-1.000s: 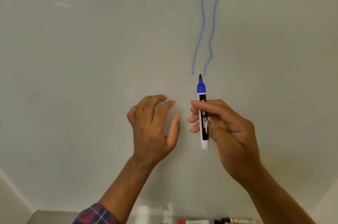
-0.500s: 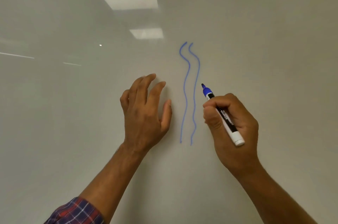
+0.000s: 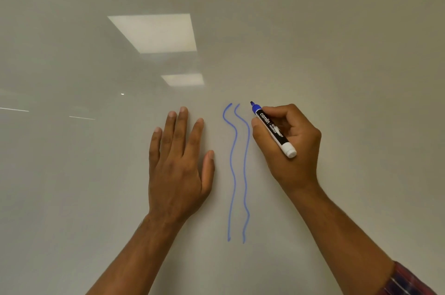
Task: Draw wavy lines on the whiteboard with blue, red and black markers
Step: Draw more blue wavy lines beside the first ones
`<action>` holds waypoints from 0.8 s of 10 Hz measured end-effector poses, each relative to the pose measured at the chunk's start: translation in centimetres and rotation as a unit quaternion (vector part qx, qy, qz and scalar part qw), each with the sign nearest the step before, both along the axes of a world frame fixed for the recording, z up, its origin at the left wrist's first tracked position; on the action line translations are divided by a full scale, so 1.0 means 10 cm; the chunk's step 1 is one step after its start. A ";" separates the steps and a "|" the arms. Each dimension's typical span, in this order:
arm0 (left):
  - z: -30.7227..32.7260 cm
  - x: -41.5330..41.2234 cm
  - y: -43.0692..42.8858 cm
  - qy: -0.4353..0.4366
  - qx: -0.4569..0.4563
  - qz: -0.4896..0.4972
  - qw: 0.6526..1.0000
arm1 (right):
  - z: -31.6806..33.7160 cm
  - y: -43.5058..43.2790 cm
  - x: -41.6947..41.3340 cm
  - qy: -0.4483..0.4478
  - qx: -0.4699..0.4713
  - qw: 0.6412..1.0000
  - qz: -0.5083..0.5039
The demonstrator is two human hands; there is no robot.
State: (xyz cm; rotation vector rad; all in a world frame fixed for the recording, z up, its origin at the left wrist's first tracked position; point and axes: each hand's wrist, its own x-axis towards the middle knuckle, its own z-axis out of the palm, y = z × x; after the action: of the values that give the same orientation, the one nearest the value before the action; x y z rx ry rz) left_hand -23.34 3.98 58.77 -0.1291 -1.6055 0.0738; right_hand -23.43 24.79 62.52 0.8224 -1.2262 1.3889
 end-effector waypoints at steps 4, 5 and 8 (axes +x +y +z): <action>0.00 -0.03 -0.02 0.014 -0.006 0.001 1.000 | 0.16 -0.04 -0.13 0.010 -0.014 0.997 -0.071; 0.00 -0.04 -0.03 0.019 -0.009 0.002 1.000 | 0.15 -0.05 -0.09 0.014 0.012 0.997 -0.075; 0.00 -0.05 -0.03 0.026 -0.011 0.002 1.000 | -0.42 0.09 0.04 -0.056 0.031 0.996 -0.056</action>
State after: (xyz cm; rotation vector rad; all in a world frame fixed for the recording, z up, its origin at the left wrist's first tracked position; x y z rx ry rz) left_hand -23.85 3.65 58.79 -0.1400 -1.5539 0.0969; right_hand -23.00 25.67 58.33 0.7156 -1.3863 1.3254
